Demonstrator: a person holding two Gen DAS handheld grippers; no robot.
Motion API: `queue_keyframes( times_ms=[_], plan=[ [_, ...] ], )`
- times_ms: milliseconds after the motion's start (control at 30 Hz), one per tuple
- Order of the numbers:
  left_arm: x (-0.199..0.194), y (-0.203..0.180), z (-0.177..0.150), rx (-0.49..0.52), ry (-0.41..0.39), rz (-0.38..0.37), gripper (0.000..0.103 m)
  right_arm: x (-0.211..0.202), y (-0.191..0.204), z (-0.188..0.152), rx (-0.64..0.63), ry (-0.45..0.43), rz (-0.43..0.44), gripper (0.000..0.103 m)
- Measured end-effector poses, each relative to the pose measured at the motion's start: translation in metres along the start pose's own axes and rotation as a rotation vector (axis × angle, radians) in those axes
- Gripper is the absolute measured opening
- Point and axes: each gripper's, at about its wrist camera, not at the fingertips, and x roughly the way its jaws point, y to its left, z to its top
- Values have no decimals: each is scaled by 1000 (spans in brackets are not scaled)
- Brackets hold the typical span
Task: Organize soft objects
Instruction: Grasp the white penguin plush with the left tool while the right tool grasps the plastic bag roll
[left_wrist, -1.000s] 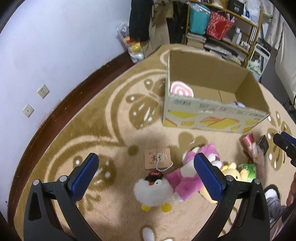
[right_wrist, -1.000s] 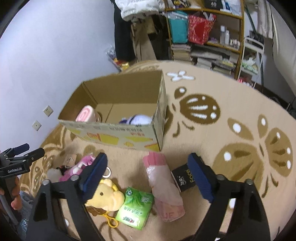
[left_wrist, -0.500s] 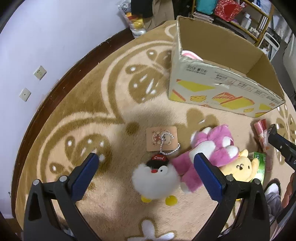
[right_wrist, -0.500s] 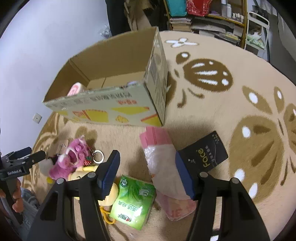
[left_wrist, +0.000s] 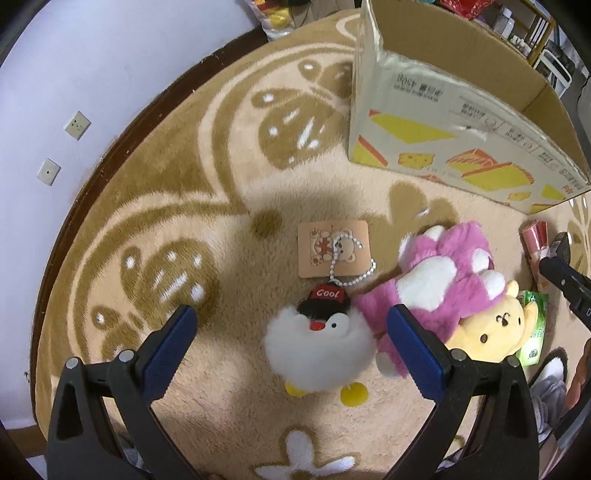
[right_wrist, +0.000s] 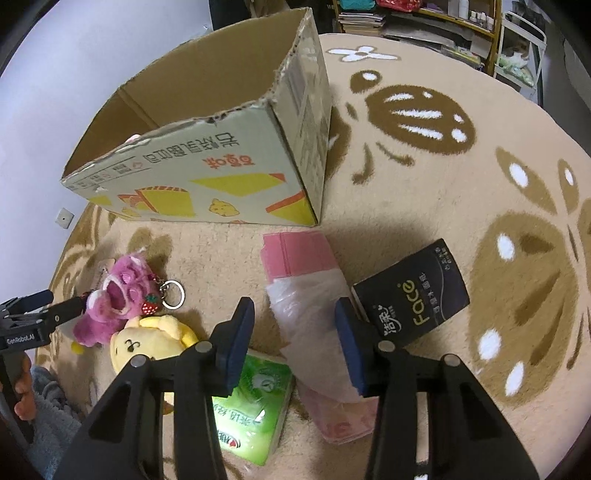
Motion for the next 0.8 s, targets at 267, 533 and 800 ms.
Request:
queue_keyframes(
  times_ms=[267,533,800],
  plan=[
    [13,-1,1,0,52,-2,84,3,-14,1,54,11,-9,48],
    [20,-3,0,4,81,-58,52,4,-19,2,86,18,8,48],
    [24,-2,4,5,71,-85,35,4,-18,0,62,40,-13,48]
  ],
)
